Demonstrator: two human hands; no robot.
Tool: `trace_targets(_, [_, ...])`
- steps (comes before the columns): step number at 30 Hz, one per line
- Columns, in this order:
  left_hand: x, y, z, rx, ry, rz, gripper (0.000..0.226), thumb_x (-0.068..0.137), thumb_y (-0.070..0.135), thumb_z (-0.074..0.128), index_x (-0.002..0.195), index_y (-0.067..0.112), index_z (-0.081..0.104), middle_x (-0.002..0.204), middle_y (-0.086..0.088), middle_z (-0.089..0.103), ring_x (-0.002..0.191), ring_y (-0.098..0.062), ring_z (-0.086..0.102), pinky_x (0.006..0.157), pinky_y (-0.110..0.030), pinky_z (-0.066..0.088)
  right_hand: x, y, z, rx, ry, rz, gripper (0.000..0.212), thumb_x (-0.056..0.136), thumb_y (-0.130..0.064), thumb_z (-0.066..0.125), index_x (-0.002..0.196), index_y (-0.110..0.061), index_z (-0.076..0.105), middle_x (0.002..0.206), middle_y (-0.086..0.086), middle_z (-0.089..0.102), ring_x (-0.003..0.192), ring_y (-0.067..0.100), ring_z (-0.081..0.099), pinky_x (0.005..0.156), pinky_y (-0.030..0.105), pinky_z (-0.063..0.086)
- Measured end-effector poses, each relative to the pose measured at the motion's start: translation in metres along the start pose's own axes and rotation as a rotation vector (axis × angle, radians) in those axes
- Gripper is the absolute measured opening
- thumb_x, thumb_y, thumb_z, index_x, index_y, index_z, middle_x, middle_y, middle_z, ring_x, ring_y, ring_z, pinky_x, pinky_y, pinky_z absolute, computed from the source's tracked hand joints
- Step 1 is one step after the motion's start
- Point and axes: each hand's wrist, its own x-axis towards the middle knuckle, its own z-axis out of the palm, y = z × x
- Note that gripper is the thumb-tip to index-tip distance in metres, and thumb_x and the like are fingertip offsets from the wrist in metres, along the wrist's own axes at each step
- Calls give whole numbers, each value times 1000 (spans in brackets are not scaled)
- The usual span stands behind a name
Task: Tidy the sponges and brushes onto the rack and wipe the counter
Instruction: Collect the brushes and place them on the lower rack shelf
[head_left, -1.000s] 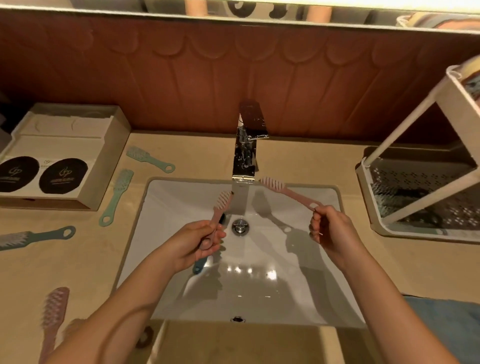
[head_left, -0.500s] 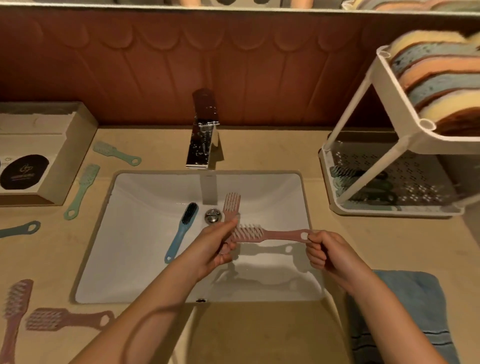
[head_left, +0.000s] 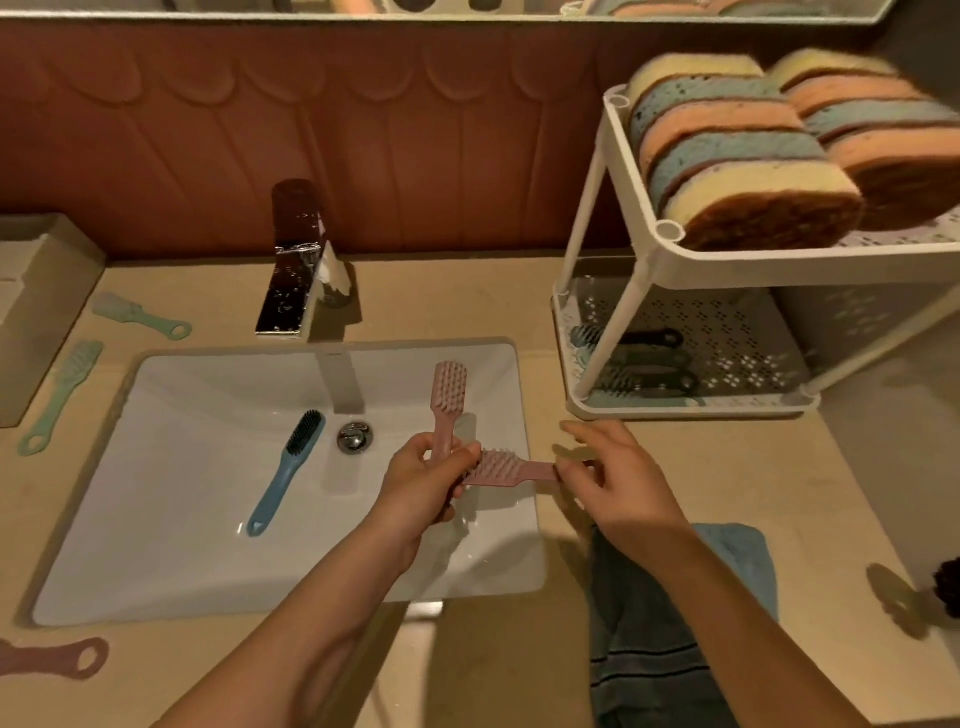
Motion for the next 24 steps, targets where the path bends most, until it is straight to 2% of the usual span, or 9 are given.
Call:
trace_targets(2, [-3,-2,16,-14,-5,-6,16,86,24,65,94,14,55,65,-1,52,49,-8,43,44,-21,35,0,-1,0,-114,-76,-49,43,95,-32,48,137,-22,45,136,-5,45,117,7,41,90,17,30])
trace_targets(4, [-5,-1,29,-47,-11,-21,15,86,24,65,92,14,55,67,-2,53,50,-8,44,42,-20,35,3,0,1,-214,-104,-73,43,94,-39,45,135,-28,46,135,-9,48,121,9,34,94,24,25])
trace_targets(9, [-6,4,53,-83,-39,-56,13,88,25,62,88,15,55,66,-2,56,51,-9,44,41,-19,35,7,12,-8,-207,-12,-86,43,82,-52,38,117,-34,56,116,-12,58,110,12,43,77,23,14])
trace_targets(11, [-6,8,61,-99,-52,-72,16,92,28,55,92,12,54,63,0,55,49,-9,43,41,-19,34,9,23,-14,-148,14,-77,40,79,-53,40,110,-35,58,109,-14,59,106,15,46,77,26,18])
trace_targets(13, [-6,15,65,-137,-45,-104,21,96,32,47,96,12,53,64,1,57,47,-9,42,41,-19,31,10,32,-22,-105,41,-62,35,81,-52,45,108,-35,58,108,-14,61,103,18,51,82,31,31])
trace_targets(16, [-2,24,69,-174,-22,-155,19,97,29,42,96,14,54,71,-1,63,46,-10,44,41,-19,29,14,48,-36,1,123,-5,24,85,-38,58,109,-35,58,108,-11,65,99,18,59,90,45,45])
trace_targets(19, [3,31,72,-180,-16,-176,19,97,24,39,96,13,54,76,-3,62,48,-10,45,44,-20,28,20,66,-47,175,209,79,22,85,-31,61,104,-37,54,97,-13,64,95,15,61,90,50,47])
trace_targets(22, [7,37,73,-203,-4,-185,21,96,24,38,94,12,55,78,-3,61,54,-13,44,47,-22,29,34,85,-54,147,303,122,19,84,-30,61,96,-42,51,93,-11,64,94,19,60,91,54,44])
trace_targets(24, [10,39,73,-227,9,-196,22,96,25,38,92,12,55,77,-3,60,55,-13,44,45,-20,30,52,92,-59,95,338,157,18,84,-30,61,100,-37,55,94,-3,66,96,24,59,92,54,43])
